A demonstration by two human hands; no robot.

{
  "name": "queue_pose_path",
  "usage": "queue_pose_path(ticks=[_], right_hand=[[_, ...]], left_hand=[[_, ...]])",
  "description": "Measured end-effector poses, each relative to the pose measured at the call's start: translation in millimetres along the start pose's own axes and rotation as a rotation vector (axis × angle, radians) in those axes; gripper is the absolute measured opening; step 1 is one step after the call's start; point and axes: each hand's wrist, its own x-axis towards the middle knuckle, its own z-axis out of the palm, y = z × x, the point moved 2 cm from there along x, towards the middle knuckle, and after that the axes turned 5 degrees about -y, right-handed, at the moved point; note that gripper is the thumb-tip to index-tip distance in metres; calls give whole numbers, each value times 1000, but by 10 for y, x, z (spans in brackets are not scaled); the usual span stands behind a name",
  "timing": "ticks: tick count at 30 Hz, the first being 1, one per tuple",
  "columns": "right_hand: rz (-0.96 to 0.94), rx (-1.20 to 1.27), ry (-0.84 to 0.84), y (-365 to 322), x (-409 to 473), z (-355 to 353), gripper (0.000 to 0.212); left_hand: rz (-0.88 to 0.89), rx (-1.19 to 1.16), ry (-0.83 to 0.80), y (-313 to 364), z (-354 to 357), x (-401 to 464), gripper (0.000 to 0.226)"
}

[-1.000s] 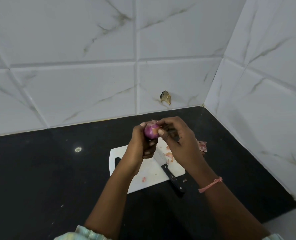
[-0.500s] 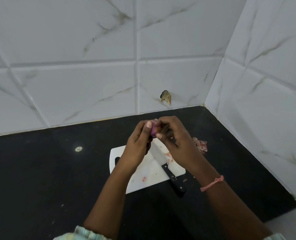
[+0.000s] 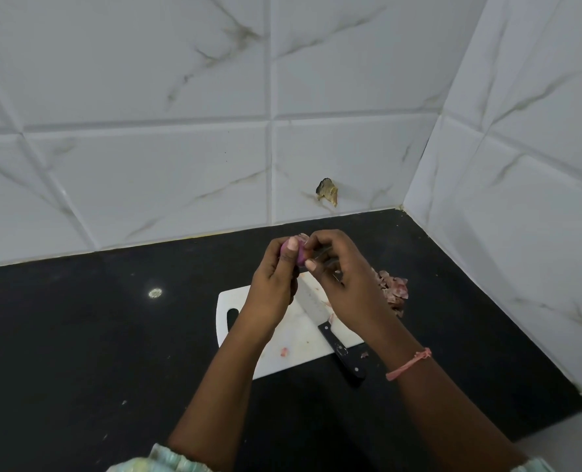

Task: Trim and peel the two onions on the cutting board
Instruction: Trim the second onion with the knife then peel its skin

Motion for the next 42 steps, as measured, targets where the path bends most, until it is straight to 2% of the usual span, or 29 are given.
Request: queue_pose_path(ticks=[10,13,15,19,29,32,35,39,42], right_hand=[[88,57,-82,-7,5,-81,20],[-7,13,-24,-15,-2,-77,26],[-94,-73,31,-16,-1,-74,19],[-146,-129,90,12,21,-110,6],[-140,-318,-82,93,78,-65,9],[-159,-317,-135,125,64,-55,9],[-148,-207,-179,142,55,-101,9],[-58,-65,-197,167,21,-150,8],[100,66,-164,224,-17,-136,8]], left_hand=[[-28,-17,-22,-42,-15,16,35],[-65,-25,-7,-70,-39,25,42],[-90,-42,0,-80,-47,27,48],[-127,-14,29,-86,-46,32,53],[-210,-69,20,-84,-7,19,48],[-275,-170,-12,-92,-1,14,49],[-368,-356,-24,-133,-1,21,52],[-426,-533,-34,-206,15,71,53],[-456,-641,-81,-229,47,89,55]])
